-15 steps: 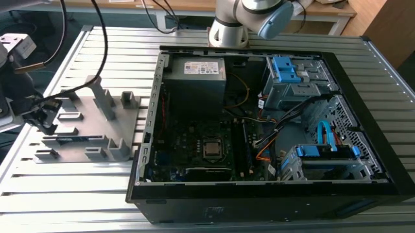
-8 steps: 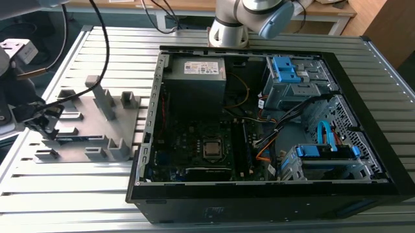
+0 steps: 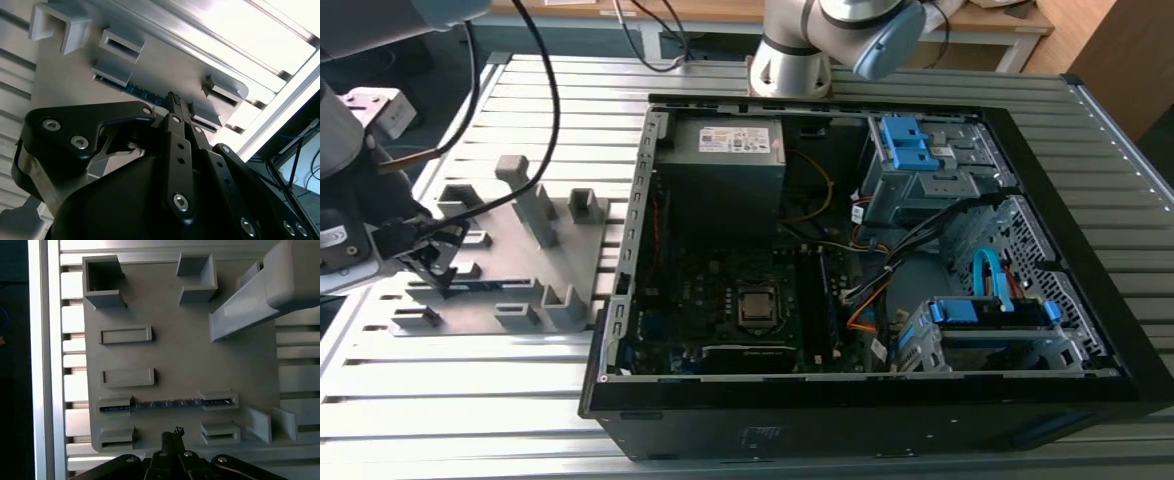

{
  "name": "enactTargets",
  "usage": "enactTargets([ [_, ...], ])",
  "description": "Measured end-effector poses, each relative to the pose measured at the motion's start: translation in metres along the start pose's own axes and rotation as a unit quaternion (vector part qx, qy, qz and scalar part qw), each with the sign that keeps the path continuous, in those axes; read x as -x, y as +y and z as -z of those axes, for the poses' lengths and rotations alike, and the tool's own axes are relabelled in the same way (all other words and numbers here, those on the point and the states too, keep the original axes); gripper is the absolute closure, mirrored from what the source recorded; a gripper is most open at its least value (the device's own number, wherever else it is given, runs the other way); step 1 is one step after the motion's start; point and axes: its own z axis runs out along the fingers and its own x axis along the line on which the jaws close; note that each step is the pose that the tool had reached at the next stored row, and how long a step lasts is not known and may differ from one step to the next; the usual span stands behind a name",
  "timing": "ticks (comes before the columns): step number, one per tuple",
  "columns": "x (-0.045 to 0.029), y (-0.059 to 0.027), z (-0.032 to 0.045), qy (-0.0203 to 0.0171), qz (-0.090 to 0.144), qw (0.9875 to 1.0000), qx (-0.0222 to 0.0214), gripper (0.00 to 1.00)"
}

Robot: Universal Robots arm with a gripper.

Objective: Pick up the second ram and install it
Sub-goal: 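Reach for the second ram, then pick up the second ram and move it above second insertion slot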

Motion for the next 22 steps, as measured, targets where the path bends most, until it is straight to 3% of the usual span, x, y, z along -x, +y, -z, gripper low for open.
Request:
enactTargets([
  [8, 0.0014, 0.0123, -0.0112, -0.0003, 0.000, 1.0000, -0.0028, 0.90],
  [22, 0.0014, 0.0126, -0.0114, -0.0001, 0.000, 1.0000, -0.0023, 0.90],
])
